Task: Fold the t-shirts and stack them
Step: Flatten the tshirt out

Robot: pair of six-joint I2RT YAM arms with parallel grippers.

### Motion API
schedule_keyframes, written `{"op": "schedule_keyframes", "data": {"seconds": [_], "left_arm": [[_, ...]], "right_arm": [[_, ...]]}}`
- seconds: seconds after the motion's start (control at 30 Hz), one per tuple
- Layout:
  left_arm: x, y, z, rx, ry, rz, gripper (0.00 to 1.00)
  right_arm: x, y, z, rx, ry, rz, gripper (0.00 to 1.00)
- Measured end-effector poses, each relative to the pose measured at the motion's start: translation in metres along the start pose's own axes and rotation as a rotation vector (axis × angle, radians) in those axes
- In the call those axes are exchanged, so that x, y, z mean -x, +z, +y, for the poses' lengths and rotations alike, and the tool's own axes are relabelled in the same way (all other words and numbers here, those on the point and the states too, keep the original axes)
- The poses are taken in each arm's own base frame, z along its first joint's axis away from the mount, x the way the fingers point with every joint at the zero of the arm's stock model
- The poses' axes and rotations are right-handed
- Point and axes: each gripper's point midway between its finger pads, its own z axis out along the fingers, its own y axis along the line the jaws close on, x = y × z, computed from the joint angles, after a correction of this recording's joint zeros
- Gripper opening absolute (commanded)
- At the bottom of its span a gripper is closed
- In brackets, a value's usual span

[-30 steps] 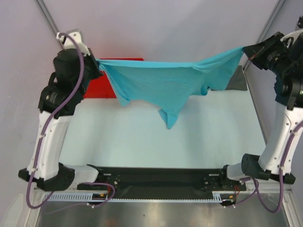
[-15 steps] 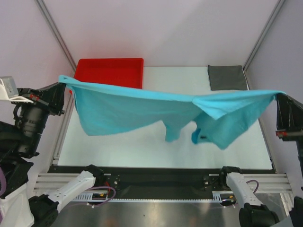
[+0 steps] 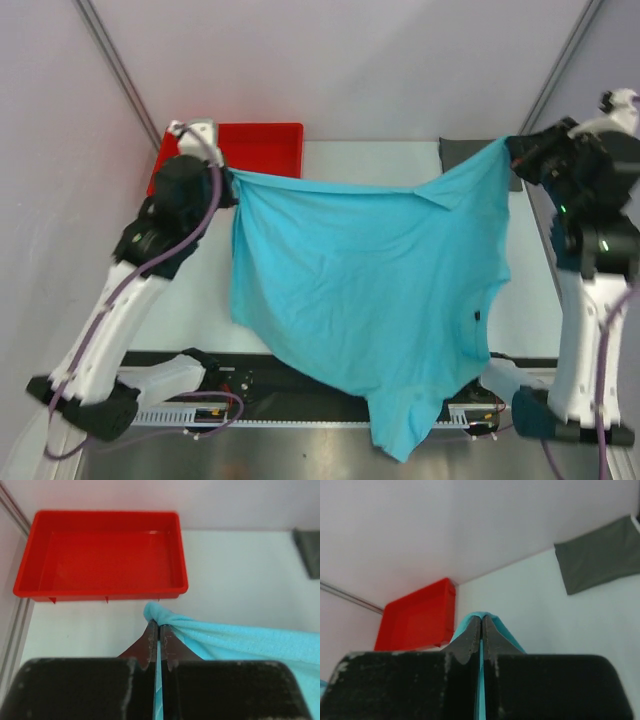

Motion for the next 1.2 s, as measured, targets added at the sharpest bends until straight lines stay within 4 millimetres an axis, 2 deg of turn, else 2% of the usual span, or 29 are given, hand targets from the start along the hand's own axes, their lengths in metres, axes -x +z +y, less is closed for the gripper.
{"op": "schedule_keyframes", "data": {"seconds": [0.03, 0.1, 0.17, 0.23, 0.3, 0.37, 0.43, 0.53, 0.6, 0.8, 0.9, 1.0, 1.03, 1.07, 1.1, 1.13, 1.17, 1.2], "left_arm": [[-0.010, 0.018, -0.001, 0.020, 0.018, 0.032, 0.00], [-0.034, 0.061, 0.000, 0.063, 0.039, 0.106, 0.00], [-0.068, 0.109, 0.008, 0.117, 0.059, 0.198, 0.00], [-0.101, 0.147, 0.019, 0.165, 0.077, 0.283, 0.00], [-0.139, 0.184, 0.031, 0.215, 0.104, 0.381, 0.00], [-0.166, 0.218, 0.040, 0.256, 0.129, 0.450, 0.00], [-0.183, 0.245, 0.044, 0.273, 0.136, 0.483, 0.00], [-0.201, 0.270, 0.048, 0.287, 0.145, 0.513, 0.00], [-0.203, 0.272, 0.051, 0.291, 0.146, 0.518, 0.00], [-0.188, 0.274, 0.052, 0.299, 0.143, 0.485, 0.00], [-0.194, 0.265, 0.055, 0.314, 0.142, 0.502, 0.01], [-0.210, 0.241, 0.061, 0.327, 0.141, 0.557, 0.00], [-0.215, 0.234, 0.063, 0.331, 0.141, 0.573, 0.01], [-0.221, 0.226, 0.065, 0.337, 0.139, 0.594, 0.07], [-0.226, 0.220, 0.066, 0.342, 0.139, 0.614, 0.18], [-0.230, 0.215, 0.067, 0.348, 0.140, 0.633, 0.33], [-0.233, 0.211, 0.069, 0.357, 0.142, 0.653, 0.57], [-0.236, 0.207, 0.071, 0.369, 0.144, 0.671, 0.65]], "right_arm": [[-0.009, 0.018, -0.007, -0.018, 0.004, 0.029, 0.00], [-0.031, 0.068, -0.028, -0.066, 0.013, 0.103, 0.00], [-0.058, 0.122, -0.052, -0.111, 0.022, 0.173, 0.00], [-0.088, 0.169, -0.077, -0.147, 0.031, 0.232, 0.00], [-0.120, 0.207, -0.101, -0.181, 0.039, 0.291, 0.00], [-0.152, 0.241, -0.123, -0.209, 0.047, 0.353, 0.00], [-0.180, 0.271, -0.141, -0.231, 0.050, 0.405, 0.00], [-0.207, 0.298, -0.156, -0.238, 0.043, 0.450, 0.00], [-0.216, 0.306, -0.159, -0.236, 0.040, 0.467, 0.00], [-0.213, 0.305, -0.154, -0.215, 0.039, 0.465, 0.00], [-0.221, 0.284, -0.156, -0.231, 0.043, 0.499, 0.00], [-0.235, 0.248, -0.160, -0.257, 0.059, 0.553, 0.00], [-0.240, 0.235, -0.162, -0.266, 0.065, 0.575, 0.05], [-0.243, 0.225, -0.164, -0.277, 0.070, 0.588, 0.07], [-0.248, 0.215, -0.166, -0.285, 0.073, 0.604, 0.10], [-0.253, 0.207, -0.167, -0.296, 0.077, 0.627, 0.33], [-0.259, 0.200, -0.169, -0.309, 0.079, 0.654, 0.44], [-0.263, 0.196, -0.172, -0.321, 0.075, 0.678, 0.51]]}}
